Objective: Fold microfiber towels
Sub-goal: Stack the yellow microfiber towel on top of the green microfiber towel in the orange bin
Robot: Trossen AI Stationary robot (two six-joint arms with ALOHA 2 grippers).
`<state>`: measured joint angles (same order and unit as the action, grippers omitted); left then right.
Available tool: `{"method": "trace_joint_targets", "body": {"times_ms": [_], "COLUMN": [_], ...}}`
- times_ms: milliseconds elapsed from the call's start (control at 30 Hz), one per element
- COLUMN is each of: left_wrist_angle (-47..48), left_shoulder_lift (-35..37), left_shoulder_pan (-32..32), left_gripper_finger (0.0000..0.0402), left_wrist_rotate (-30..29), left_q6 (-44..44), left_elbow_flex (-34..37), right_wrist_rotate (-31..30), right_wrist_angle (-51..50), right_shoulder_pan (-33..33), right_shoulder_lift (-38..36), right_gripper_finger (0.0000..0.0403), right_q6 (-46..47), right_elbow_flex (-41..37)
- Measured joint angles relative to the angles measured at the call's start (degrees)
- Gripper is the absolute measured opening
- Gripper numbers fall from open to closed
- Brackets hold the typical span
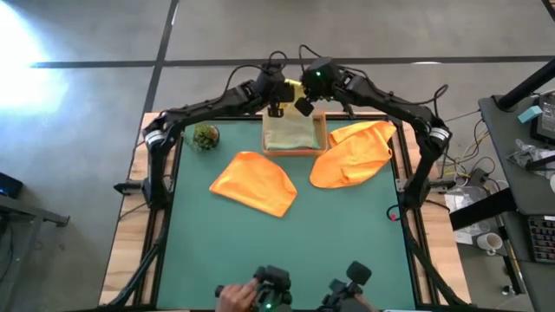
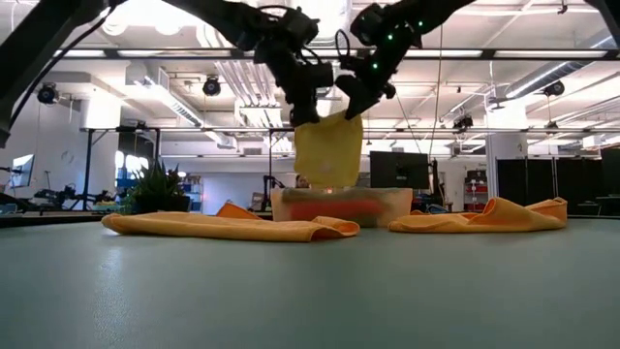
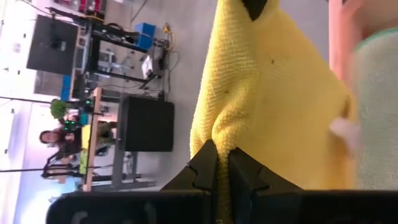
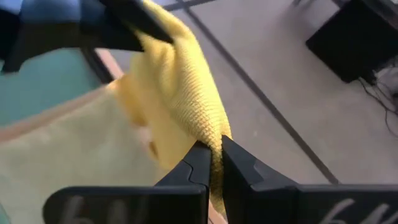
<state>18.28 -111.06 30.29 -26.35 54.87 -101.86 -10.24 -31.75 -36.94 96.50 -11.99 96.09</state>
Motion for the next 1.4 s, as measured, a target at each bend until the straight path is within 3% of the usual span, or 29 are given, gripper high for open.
{"method": "trace_joint_targets", "body": {"times_ms": [133, 233, 400, 733, 933, 1167, 1400], "left_wrist_angle": [1.3, 7.7, 18.4, 24.8, 26.9, 27.3, 27.8], "left_shoulder_lift": [-0.5, -0.5, -0.2, 0.3, 0.3, 0.3, 0.3], "left_shoulder_pan": [0.3, 0.3, -1.7, -7.3, -8.9, -8.9, -8.9], "left_gripper_finger": [0.0001, 0.0001, 0.0001, 0.0001, 0.0001, 0.0003, 0.0065], "left_wrist_rotate": [1.1, 4.2, 9.2, 11.6, 17.0, 16.8, 16.5], "left_q6": [-0.9, -4.6, -10.9, -13.1, -15.7, -15.6, -15.5], "left_elbow_flex": [0.9, 1.8, 2.4, 2.6, 4.3, 4.9, 4.9], "right_wrist_rotate": [1.4, 4.9, 11.5, 19.8, 20.4, 19.8, 18.6], "right_wrist_angle": [-1.8, -5.3, -11.7, -23.1, -22.3, -16.9, -17.1], "right_shoulder_pan": [0.0, 0.1, 1.4, 4.6, 5.5, 5.5, 5.4], "right_shoulder_lift": [1.6, 2.2, 2.2, 1.9, 1.9, 1.8, 1.8], "right_gripper_finger": [0.0012, 0.0012, 0.0012, 0.0012, 0.0012, 0.0013, 0.0018], "right_q6": [-6.2, -8.0, -5.6, -1.3, 1.0, 3.3, 3.5], "right_elbow_flex": [0.0, 0.0, 0.0, -0.8, -5.5, -8.5, -8.6]}}
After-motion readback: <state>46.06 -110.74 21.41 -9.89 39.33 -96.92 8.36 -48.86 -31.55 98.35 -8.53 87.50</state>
